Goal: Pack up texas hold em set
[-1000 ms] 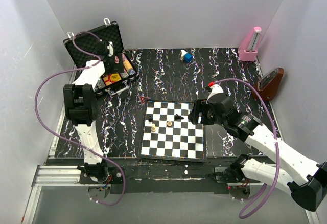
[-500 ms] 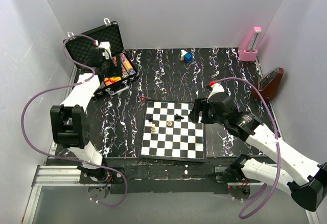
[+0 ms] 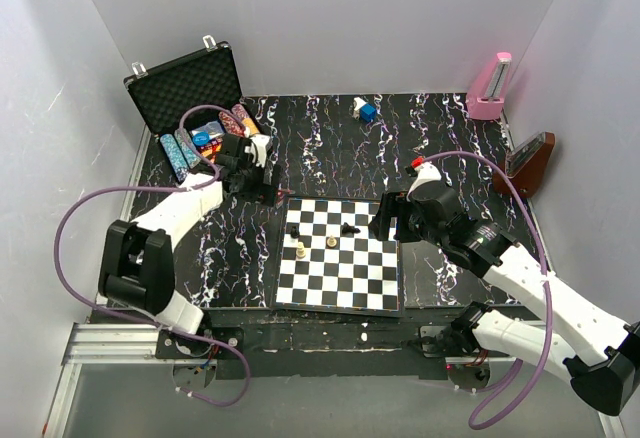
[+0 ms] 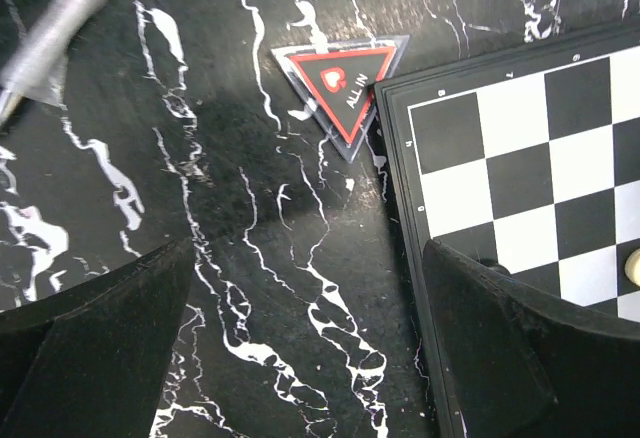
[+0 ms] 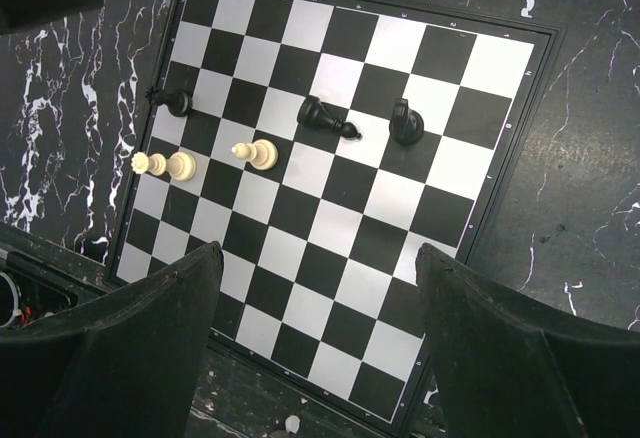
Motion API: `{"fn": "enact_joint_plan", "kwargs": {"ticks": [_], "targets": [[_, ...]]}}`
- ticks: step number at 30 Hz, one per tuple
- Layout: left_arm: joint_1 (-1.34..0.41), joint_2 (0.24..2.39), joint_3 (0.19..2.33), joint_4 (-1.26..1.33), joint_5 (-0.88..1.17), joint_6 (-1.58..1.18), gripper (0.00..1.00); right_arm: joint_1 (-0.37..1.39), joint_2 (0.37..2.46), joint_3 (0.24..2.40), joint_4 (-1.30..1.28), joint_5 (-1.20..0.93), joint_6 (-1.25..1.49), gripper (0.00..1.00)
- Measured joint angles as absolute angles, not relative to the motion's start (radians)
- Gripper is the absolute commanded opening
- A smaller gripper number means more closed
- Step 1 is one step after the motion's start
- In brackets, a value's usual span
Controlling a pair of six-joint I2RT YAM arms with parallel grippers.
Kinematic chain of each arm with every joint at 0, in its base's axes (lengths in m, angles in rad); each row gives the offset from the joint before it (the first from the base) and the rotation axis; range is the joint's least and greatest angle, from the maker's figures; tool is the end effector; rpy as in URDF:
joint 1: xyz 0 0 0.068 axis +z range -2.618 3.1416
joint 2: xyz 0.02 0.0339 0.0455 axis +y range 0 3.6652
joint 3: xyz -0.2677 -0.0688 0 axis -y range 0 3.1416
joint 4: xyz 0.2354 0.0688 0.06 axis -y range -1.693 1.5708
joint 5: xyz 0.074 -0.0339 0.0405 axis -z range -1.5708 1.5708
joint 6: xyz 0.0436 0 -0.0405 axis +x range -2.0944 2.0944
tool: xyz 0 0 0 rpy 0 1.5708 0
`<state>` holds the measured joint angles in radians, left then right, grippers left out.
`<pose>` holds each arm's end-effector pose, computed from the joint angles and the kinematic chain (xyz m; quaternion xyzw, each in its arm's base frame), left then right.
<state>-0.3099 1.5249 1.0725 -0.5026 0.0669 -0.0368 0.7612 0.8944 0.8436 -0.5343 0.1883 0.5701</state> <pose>0.2977 -0.0984 0.2361 0.1397 0.9422 -0.0836 0.2928 0.1417 0.1237 0.3057 -0.0394 0.8773 0.2258 0.4216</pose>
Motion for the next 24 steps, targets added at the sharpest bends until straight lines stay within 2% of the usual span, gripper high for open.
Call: {"fn": "enact_joint_plan", "kwargs": {"ticks": [12,24], "targets": [[-0.361,1.686,1.093,-0.532,0.086,-0.063,0.98,0.761,0.895,0.844,-0.533,0.18,0.581,0.84],[-0.363,1.739,1.127,-0.524,-0.006,-0.099,0.9,0.761,0.894,0.844,-0.529,0.18,0.581,0.84]]}}
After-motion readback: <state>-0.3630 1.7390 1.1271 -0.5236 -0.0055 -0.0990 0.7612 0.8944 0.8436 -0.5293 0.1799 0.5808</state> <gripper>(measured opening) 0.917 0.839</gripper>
